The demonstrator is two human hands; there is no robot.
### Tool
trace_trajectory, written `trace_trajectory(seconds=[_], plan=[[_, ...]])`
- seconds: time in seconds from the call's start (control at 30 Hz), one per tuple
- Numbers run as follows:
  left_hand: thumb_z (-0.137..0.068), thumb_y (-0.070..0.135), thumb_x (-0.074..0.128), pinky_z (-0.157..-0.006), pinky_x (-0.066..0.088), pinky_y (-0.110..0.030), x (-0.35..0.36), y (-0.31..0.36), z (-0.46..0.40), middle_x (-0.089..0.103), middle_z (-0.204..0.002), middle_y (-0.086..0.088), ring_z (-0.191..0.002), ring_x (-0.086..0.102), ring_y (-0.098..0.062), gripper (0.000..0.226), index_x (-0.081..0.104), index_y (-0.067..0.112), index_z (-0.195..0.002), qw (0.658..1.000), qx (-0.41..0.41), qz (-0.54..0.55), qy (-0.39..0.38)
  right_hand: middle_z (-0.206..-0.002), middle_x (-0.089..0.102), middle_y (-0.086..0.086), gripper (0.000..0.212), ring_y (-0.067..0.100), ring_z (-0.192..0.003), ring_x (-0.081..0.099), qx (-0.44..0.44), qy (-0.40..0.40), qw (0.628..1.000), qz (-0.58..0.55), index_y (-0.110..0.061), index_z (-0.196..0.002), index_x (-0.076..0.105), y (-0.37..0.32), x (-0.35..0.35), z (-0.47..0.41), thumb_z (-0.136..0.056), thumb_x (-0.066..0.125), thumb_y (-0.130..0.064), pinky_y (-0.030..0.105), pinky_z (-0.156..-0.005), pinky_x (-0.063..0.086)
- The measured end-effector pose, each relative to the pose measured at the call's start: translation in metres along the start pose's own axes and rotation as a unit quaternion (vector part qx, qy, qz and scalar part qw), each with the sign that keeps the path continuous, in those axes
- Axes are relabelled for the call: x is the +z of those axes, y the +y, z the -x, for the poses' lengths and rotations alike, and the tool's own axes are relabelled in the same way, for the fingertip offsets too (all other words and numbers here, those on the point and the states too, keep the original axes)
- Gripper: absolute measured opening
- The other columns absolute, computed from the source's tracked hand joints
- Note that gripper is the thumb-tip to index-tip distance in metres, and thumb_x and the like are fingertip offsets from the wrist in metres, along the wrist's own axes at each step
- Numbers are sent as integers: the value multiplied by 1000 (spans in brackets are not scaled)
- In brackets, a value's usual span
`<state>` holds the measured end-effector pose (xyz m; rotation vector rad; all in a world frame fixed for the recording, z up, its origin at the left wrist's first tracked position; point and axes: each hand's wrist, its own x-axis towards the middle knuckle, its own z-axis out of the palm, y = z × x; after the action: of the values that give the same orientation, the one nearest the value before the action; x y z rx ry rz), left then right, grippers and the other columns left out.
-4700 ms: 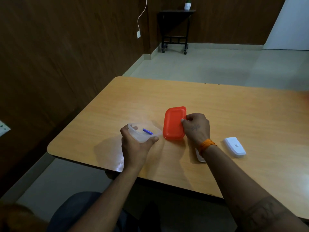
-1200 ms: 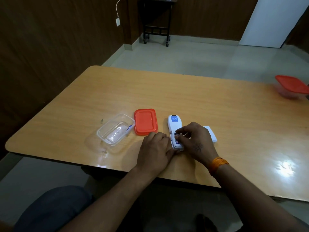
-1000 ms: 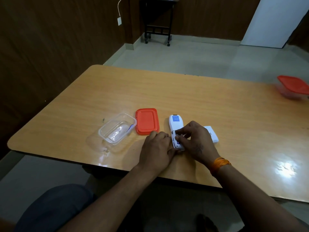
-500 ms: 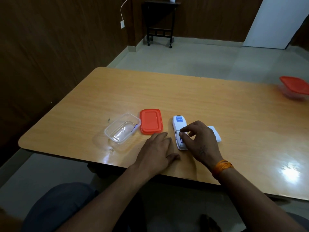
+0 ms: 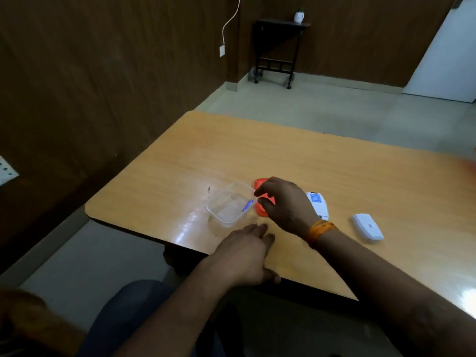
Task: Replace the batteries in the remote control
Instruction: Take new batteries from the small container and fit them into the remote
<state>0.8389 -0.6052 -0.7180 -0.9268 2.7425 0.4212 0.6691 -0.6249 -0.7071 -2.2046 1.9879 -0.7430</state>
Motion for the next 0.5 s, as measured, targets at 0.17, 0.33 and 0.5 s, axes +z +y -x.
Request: trace_trajectory(seconds=[0.17,0.33,0.5], plan=[[-91,65,62,-125,26,-49,-5,-10,5,8,-175,-7,-159,14,-30,95,21,21,-164,1000,-2,16,-12,-115,74,-3,21,24,-105,68,-98,-149,976,124,-27,-111,78,-10,-10,-51,-97,65,-18,40,-83,56],[-91,65,62,-122,31,-49,-9,-22,12,12,-174,-8,-157,20,-29,92,26,18,-162,1000,-12,21,-15,-113,76,-2,20,24,-102,71,-167,-243,927,231,-27,-113,77,-24,-9,-78,-93,75,-25,38,-81,58],[-91,66,61,-122,32,-47,-13,-27,15,12,-174,-7,-157,20,-27,92,27,17,-162,999,-13,30,-15,-106,77,-2,17,25,-93,73,-197,-287,900,261,-26,-108,77,-31,-5,-92,-91,77,-28,40,-78,61]])
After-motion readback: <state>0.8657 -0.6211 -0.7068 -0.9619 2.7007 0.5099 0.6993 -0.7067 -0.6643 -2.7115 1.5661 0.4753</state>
